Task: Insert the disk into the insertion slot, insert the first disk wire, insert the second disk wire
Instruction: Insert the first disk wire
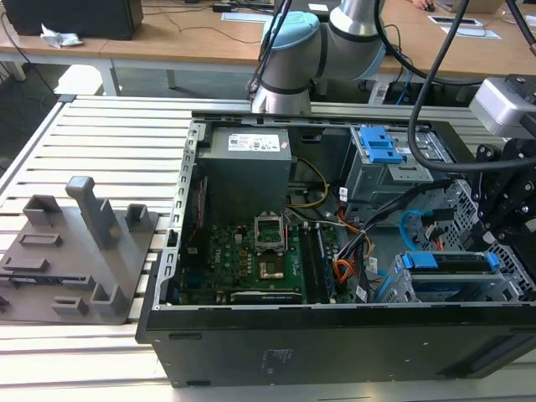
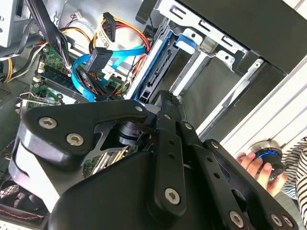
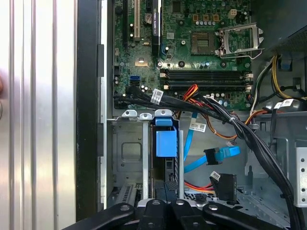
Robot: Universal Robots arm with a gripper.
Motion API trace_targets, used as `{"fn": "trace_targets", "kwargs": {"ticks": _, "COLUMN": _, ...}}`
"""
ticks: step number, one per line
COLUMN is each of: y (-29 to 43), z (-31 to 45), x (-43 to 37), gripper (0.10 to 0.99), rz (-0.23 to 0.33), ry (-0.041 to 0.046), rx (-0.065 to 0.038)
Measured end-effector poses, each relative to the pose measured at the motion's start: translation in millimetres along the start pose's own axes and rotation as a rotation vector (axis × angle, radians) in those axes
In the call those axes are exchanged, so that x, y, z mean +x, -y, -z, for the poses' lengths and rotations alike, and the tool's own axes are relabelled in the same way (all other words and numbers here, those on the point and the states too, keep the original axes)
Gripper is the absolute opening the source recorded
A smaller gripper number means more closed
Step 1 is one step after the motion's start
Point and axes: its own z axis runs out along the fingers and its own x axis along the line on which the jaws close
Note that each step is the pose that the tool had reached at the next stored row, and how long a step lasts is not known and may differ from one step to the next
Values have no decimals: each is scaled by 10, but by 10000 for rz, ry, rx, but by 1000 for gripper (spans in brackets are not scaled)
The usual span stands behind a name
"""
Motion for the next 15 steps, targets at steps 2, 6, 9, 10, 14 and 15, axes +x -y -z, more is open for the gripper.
{"fn": "trace_targets", "kwargs": {"ticks": 2, "y": 0, "z": 0, "x": 0, "gripper": 106, "rz": 0, "ry": 0, "rx": 0}}
{"fn": "trace_targets", "kwargs": {"ticks": 6, "y": 1, "z": 0, "x": 0, "gripper": 114, "rz": 0, "ry": 0, "rx": 0}}
{"fn": "trace_targets", "kwargs": {"ticks": 9, "y": 1, "z": 0, "x": 0, "gripper": 294, "rz": 0, "ry": 0, "rx": 0}}
{"fn": "trace_targets", "kwargs": {"ticks": 10, "y": 1, "z": 0, "x": 0, "gripper": 294, "rz": 0, "ry": 0, "rx": 0}}
{"fn": "trace_targets", "kwargs": {"ticks": 14, "y": 2, "z": 0, "x": -9, "gripper": 361, "rz": 1, "ry": 0, "rx": 0}}
{"fn": "trace_targets", "kwargs": {"ticks": 15, "y": 4, "z": 1, "x": -23, "gripper": 361, "rz": 8, "ry": -1, "rx": 0}}
